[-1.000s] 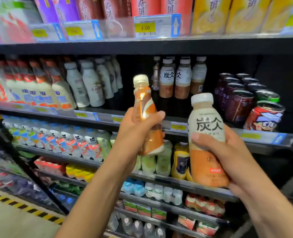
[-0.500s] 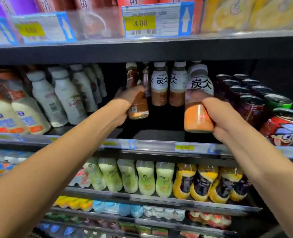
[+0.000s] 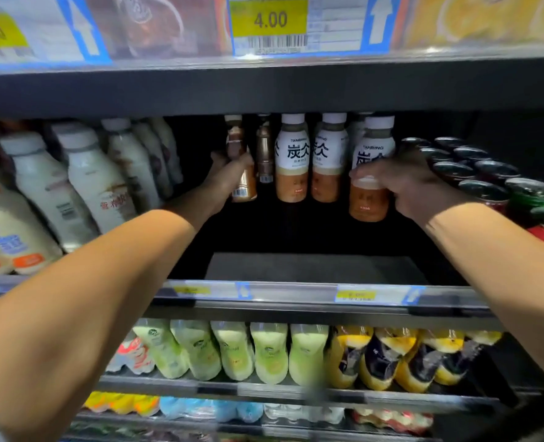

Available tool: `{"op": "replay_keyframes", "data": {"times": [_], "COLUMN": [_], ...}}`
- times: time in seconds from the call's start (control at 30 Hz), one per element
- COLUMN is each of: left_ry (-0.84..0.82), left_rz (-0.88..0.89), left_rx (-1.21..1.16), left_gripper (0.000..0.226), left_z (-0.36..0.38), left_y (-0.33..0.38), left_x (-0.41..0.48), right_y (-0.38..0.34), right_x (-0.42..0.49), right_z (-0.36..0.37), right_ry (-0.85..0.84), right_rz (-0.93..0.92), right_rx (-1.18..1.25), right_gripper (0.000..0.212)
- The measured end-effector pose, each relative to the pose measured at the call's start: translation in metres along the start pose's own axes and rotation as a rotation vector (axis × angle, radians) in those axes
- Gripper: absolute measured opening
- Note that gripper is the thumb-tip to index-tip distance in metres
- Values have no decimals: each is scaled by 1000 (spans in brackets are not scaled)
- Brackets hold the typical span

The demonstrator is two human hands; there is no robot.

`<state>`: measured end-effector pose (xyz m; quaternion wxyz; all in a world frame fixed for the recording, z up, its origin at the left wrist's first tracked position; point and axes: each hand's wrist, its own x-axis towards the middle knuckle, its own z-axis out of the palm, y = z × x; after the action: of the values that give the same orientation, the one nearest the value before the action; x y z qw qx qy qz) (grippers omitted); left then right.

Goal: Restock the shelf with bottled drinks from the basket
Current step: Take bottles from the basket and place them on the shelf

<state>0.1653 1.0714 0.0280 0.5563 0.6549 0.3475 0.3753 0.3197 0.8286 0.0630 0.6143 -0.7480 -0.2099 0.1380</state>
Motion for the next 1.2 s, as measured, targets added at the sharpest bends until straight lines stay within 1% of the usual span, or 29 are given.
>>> {"op": "replay_keyframes", "data": {"times": [0.07, 0.1, 0.17, 0.2, 0.27, 0.33, 0.4, 0.43, 0.53, 0.63, 0.77, 0.83, 0.93, 0.97, 1.07, 1.1, 1.2], "left_ry": [0, -15, -41, -46, -62, -66, -75, -69, -58, -51, -46, -40, 42, 59, 105, 110, 110], "left_rz": [13, 20, 50, 64, 112, 135, 151, 161, 161, 171, 187, 186, 182, 169, 166, 175, 214], "left_rx": [-2, 8, 38, 48, 70, 59, 48, 49, 52, 59, 108, 151, 196, 214, 308, 347, 505], "left_gripper": [81, 76, 69, 69, 69, 62, 50, 48, 61, 64, 64, 73, 105, 104, 76, 71, 68], "left_z": [3, 4, 8, 9, 12, 12, 10, 8, 3, -1, -5, -10, -16, -15, -7, -5, -5], "left_y": [-1, -3, -5, -4, -8, -13, -20, -24, -26, -29, -28, -28, -42, -41, -26, -25, -21], "left_x": [5, 11, 19, 21, 29, 35, 43, 50, 57, 64, 67, 71, 90, 88, 62, 62, 54], "right_y": [1, 1, 3, 7, 18, 23, 20, 20, 17, 19, 22, 23, 28, 28, 27, 27, 24], "right_x": [9, 13, 22, 29, 44, 52, 52, 55, 59, 65, 71, 72, 77, 77, 75, 75, 67], "right_z": [2, 3, 6, 7, 8, 10, 11, 11, 11, 10, 9, 8, 7, 7, 8, 8, 11], "right_ry": [32, 51, 81, 86, 93, 97, 103, 101, 87, 74, 65, 57, 54, 50, 52, 49, 77], "right_rz": [17, 12, -12, -37, -68, -89, -102, -90, -88, -93, -102, -108, -115, -119, -103, -98, -113], "right_rx": [-27, -45, -97, -111, -122, -138, -153, -150, -143, -140, -143, -157, -164, -172, -179, -179, -221], "right_gripper": [37, 44, 80, 91, 96, 103, 102, 99, 93, 91, 107, 108, 105, 103, 102, 103, 100]}}
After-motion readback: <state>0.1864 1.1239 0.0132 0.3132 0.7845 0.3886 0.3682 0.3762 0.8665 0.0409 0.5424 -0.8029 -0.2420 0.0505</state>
